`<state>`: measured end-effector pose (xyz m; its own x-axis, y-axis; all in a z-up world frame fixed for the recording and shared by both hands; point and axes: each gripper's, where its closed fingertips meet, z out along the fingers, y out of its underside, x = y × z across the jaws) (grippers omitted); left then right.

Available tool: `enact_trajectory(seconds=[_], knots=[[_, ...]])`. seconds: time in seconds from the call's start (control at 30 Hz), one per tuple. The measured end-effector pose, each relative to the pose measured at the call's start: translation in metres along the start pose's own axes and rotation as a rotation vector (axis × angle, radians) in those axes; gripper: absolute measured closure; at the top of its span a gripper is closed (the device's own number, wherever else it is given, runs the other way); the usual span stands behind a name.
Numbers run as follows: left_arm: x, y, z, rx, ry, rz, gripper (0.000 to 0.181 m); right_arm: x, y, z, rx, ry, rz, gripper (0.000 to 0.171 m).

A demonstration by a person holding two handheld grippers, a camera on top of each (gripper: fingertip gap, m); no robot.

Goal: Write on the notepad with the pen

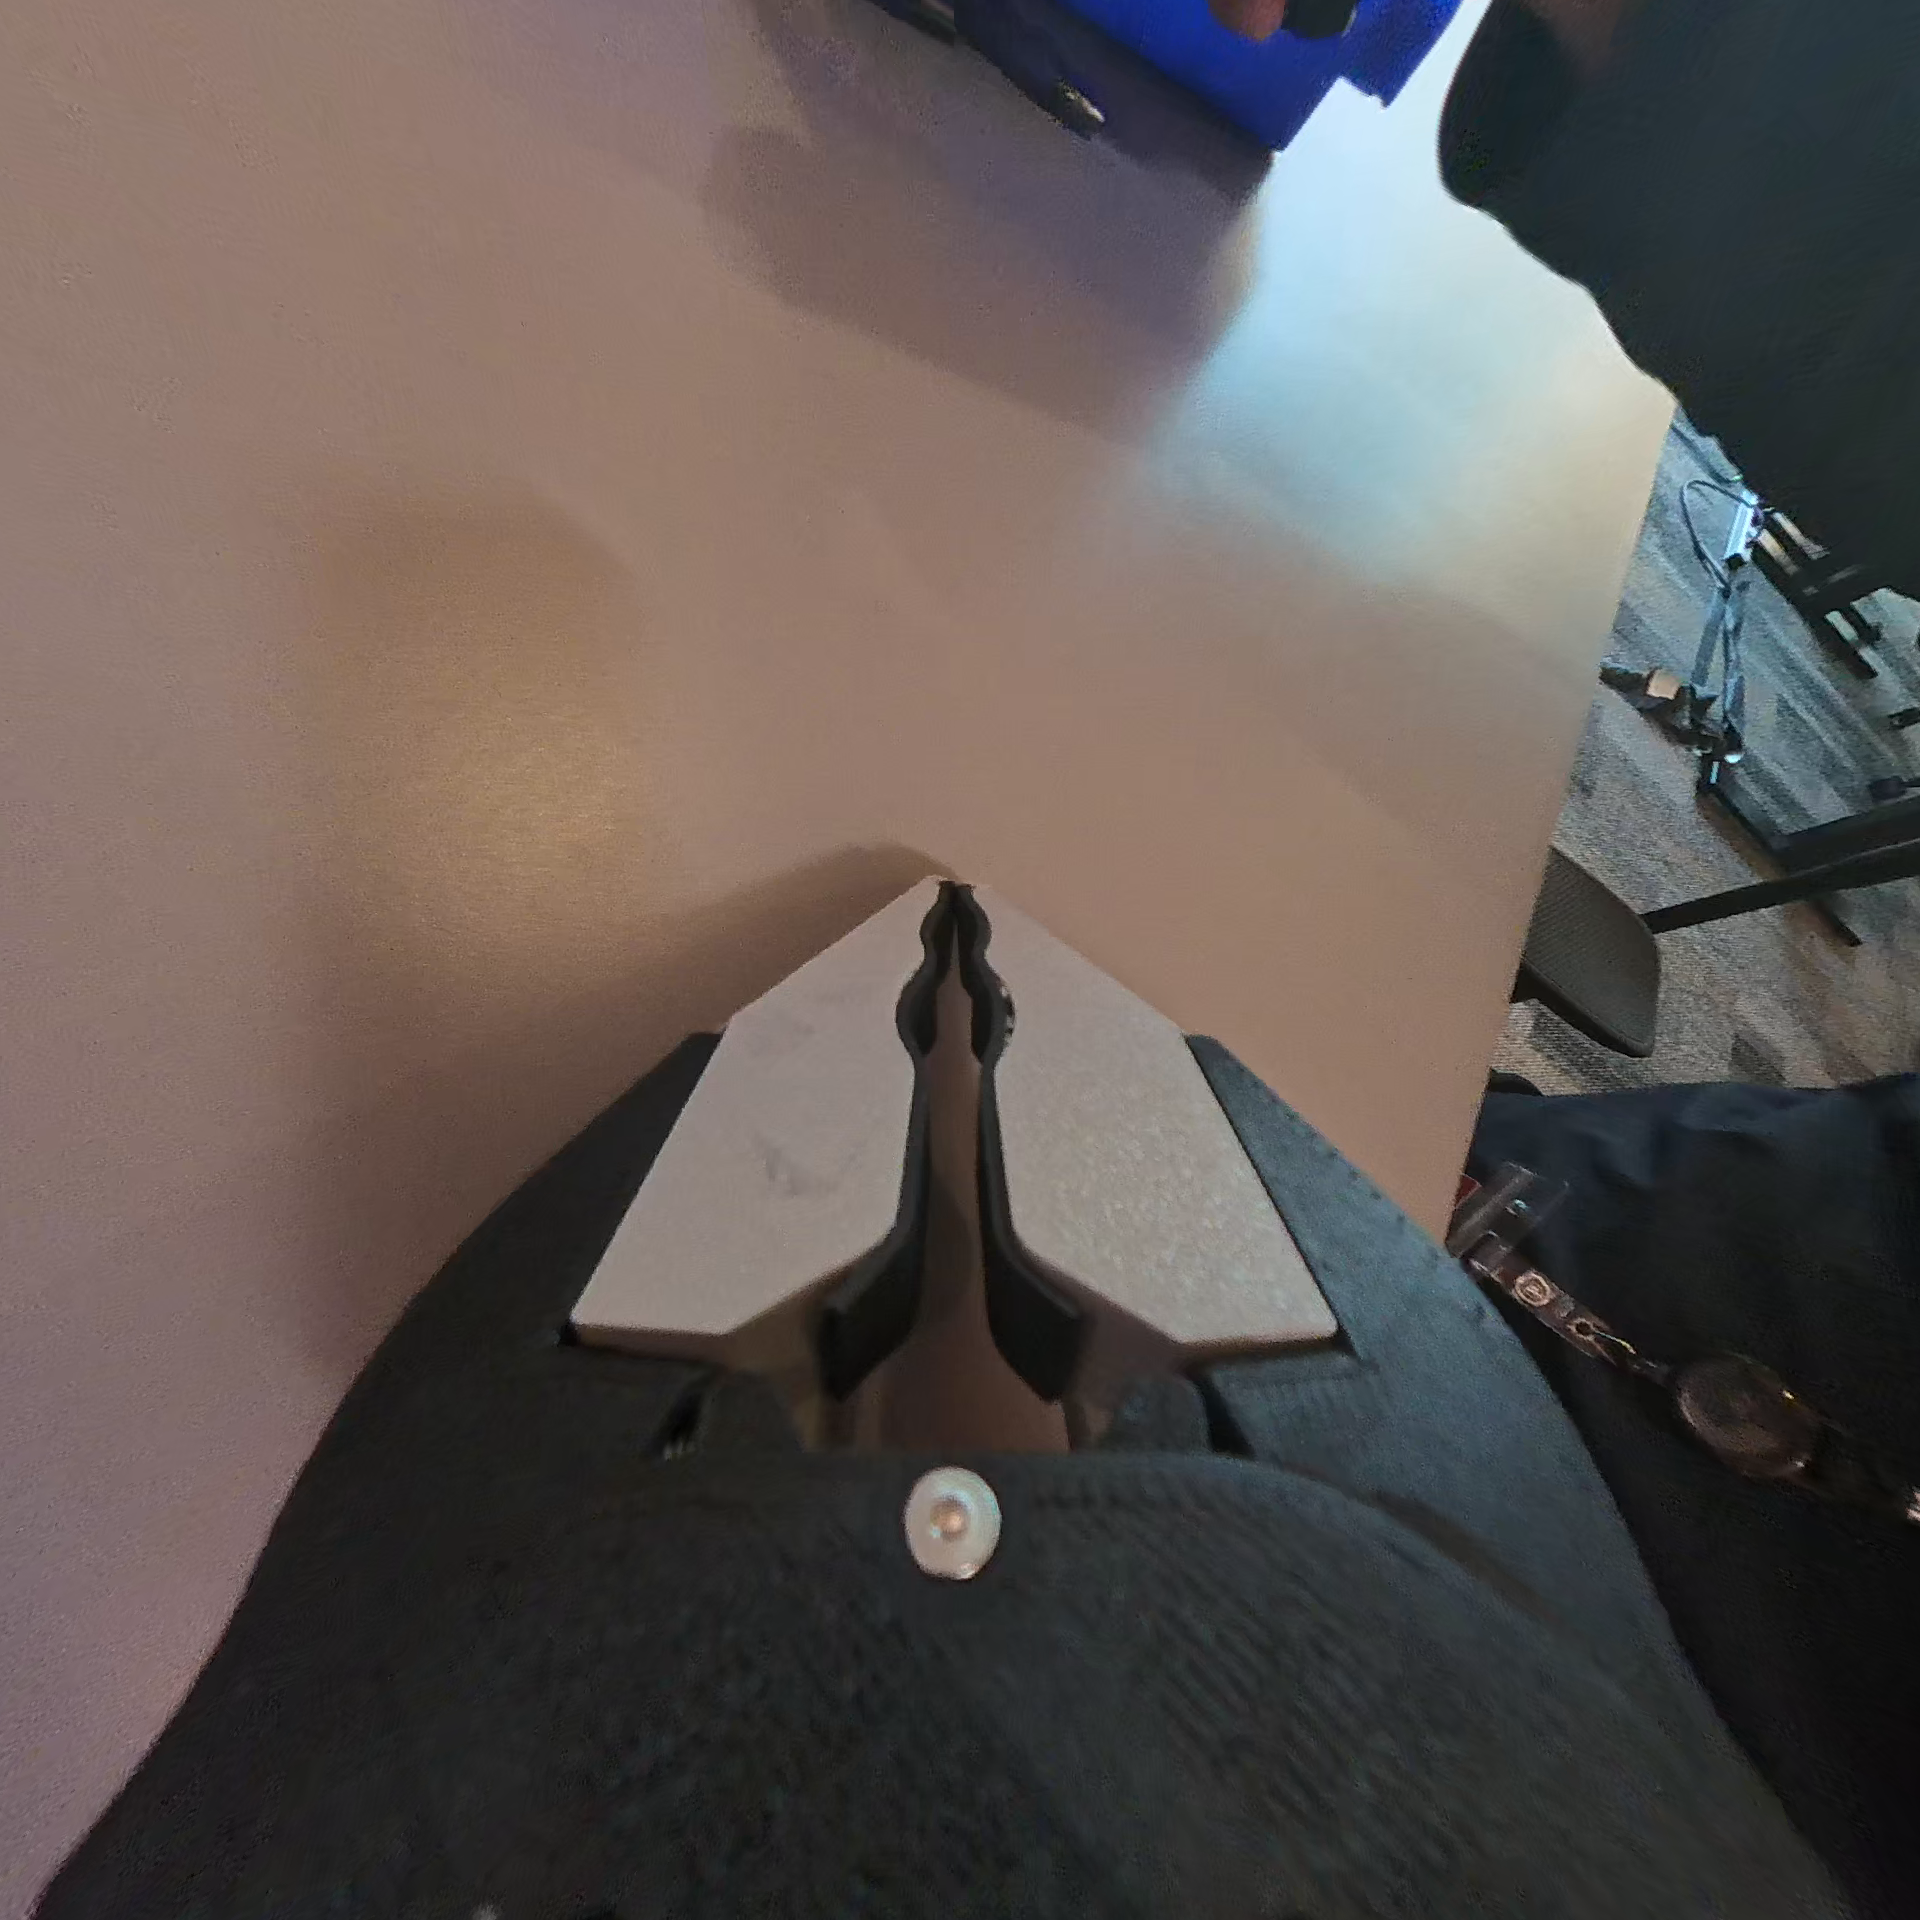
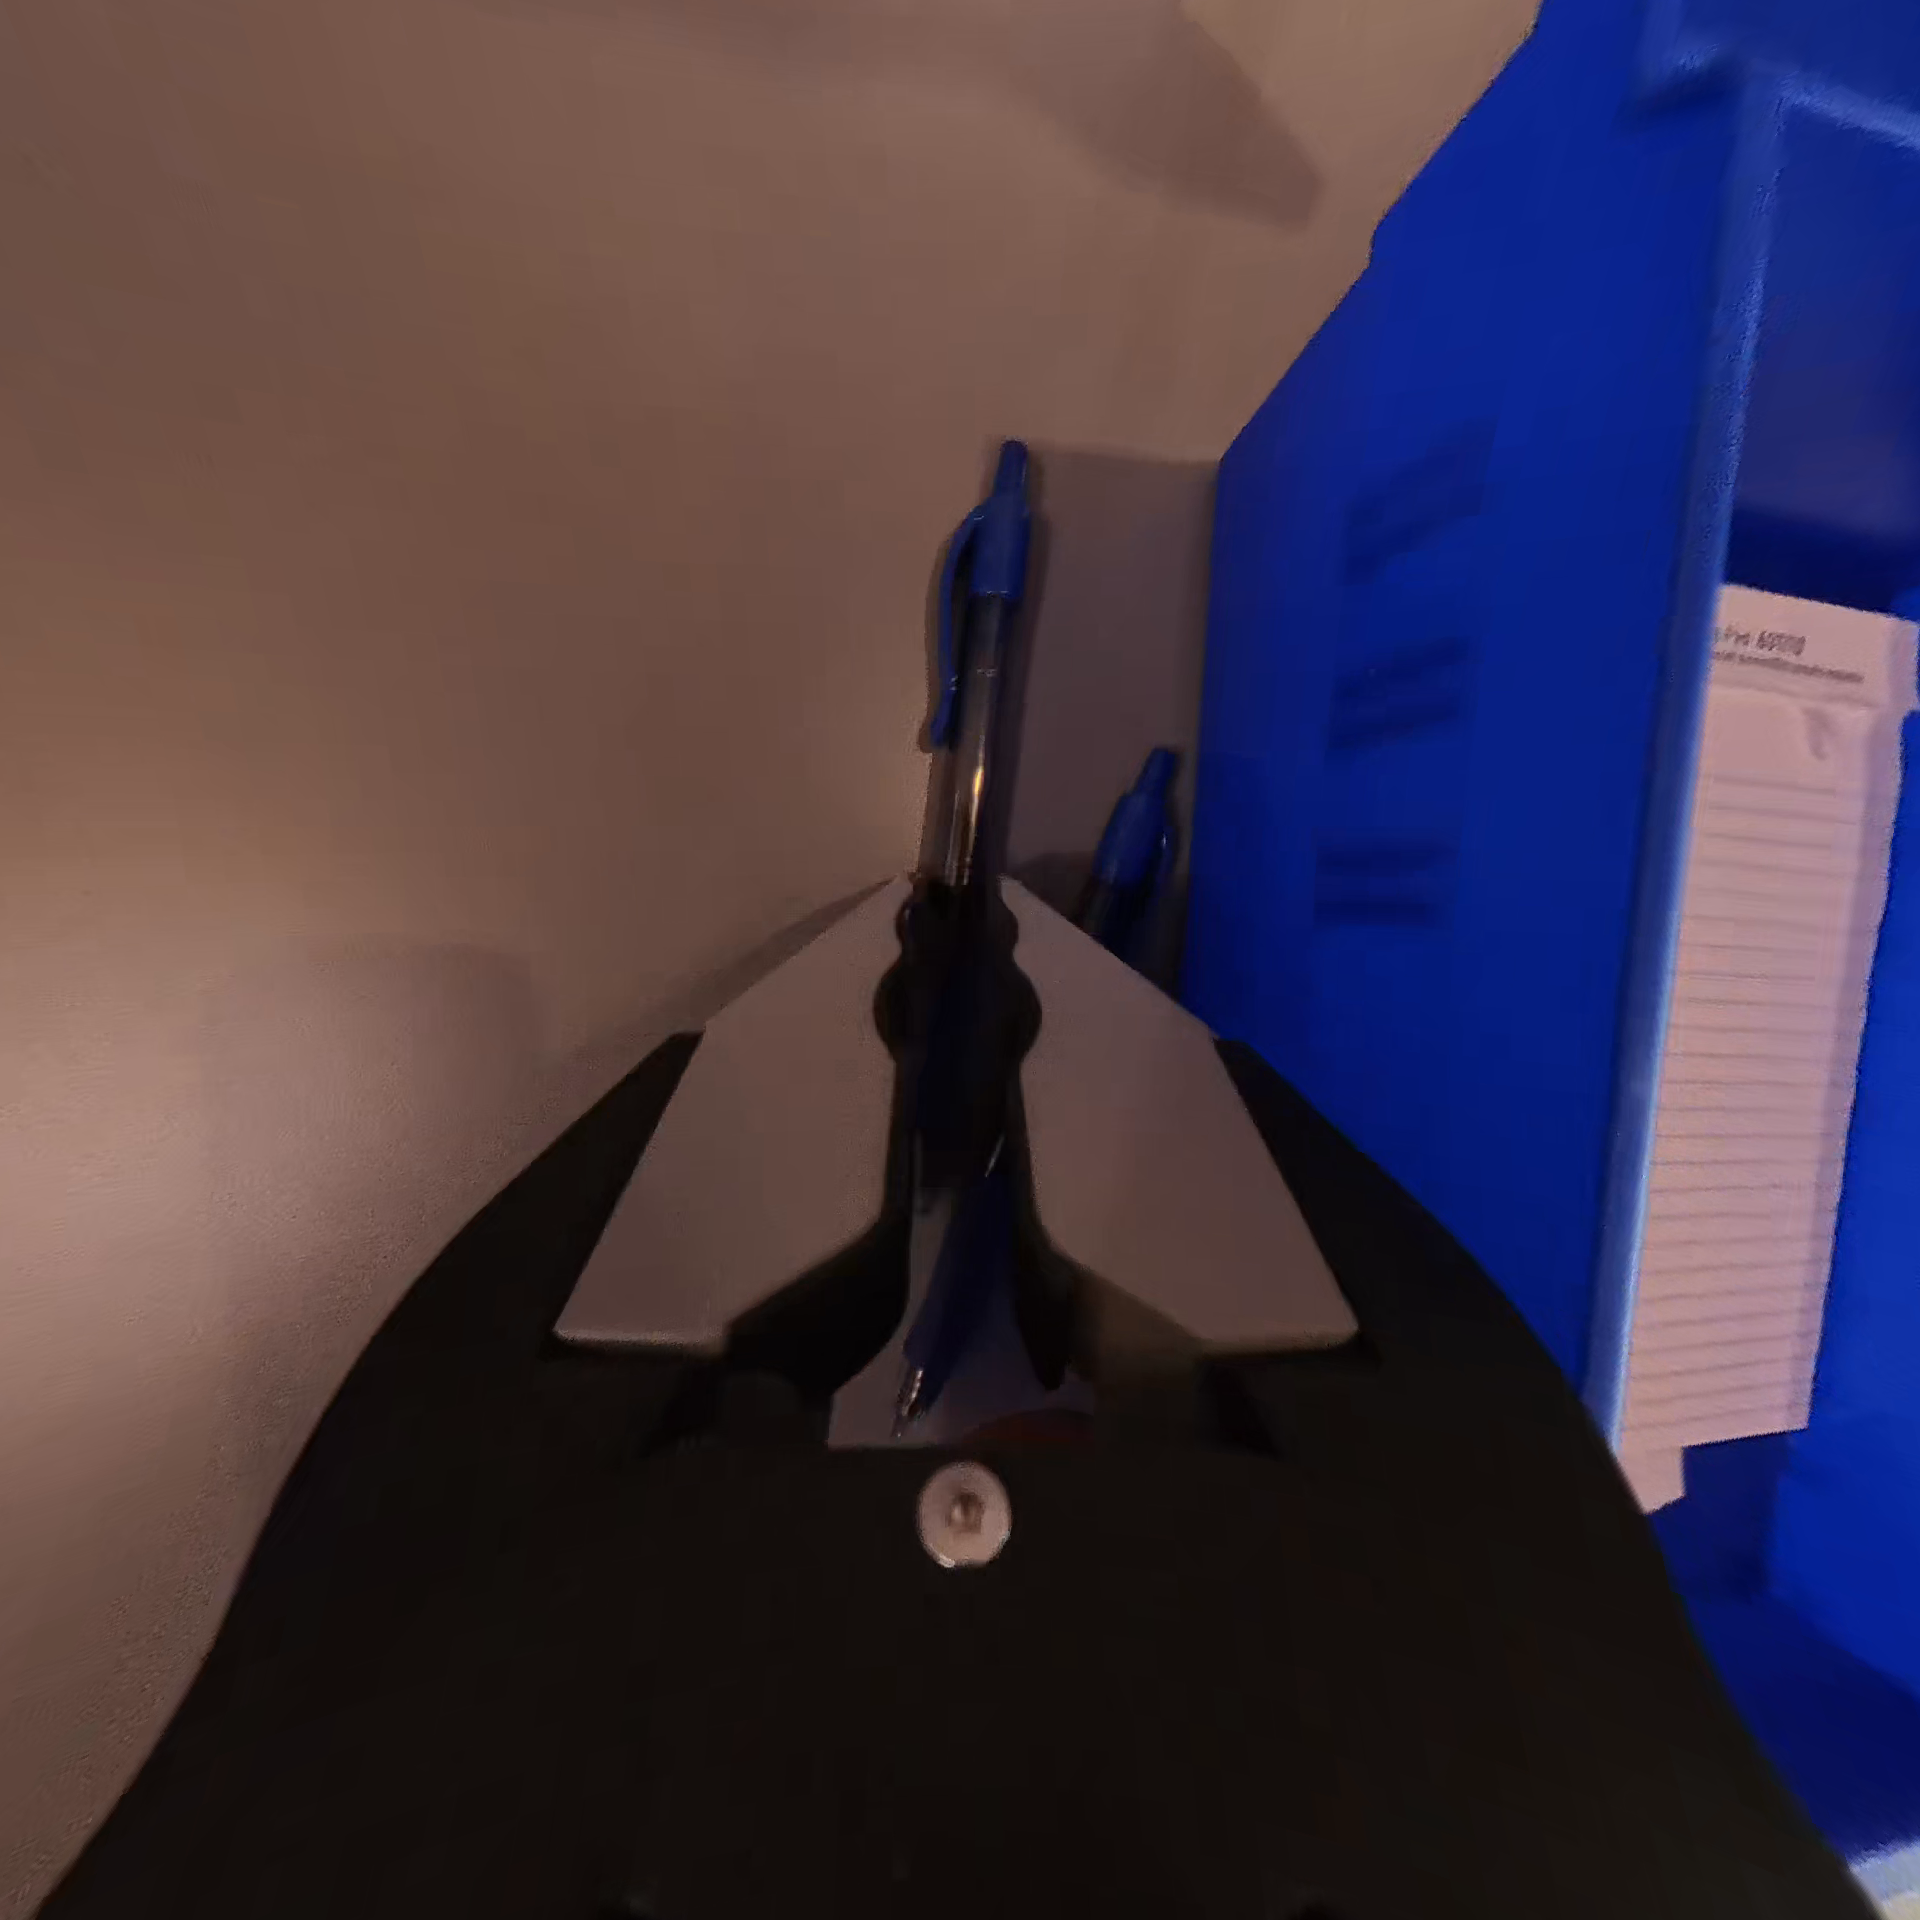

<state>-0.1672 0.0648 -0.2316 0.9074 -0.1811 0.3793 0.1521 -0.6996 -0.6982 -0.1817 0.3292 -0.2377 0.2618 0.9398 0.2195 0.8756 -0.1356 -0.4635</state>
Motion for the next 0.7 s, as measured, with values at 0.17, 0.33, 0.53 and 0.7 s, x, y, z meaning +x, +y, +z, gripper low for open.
enact_trajectory(seconds=[0.17, 0.33, 0.53, 0.7], knots=[[0.002, -0.001, -0.001, 0.009, 0.02, -0.003, 0.181, 0.002, 0.006, -0.02, -0.01, 0.008, 0.026, 0.164], [0.005, -0.001, -0.001, 0.007, 0.042, 0.003, 0.181, 0.012, 0.026, -0.041, -0.008, 0.035, 0.073, 0.165], [0.006, 0.0, -0.001, 0.005, 0.045, 0.008, 0.181, 0.01, 0.041, -0.021, -0.046, 0.015, 0.127, 0.151], [0.006, -0.001, -0.002, 0.01, 0.051, 0.002, 0.181, 0.022, 0.041, -0.02, -0.025, 0.115, 0.077, 0.153]])
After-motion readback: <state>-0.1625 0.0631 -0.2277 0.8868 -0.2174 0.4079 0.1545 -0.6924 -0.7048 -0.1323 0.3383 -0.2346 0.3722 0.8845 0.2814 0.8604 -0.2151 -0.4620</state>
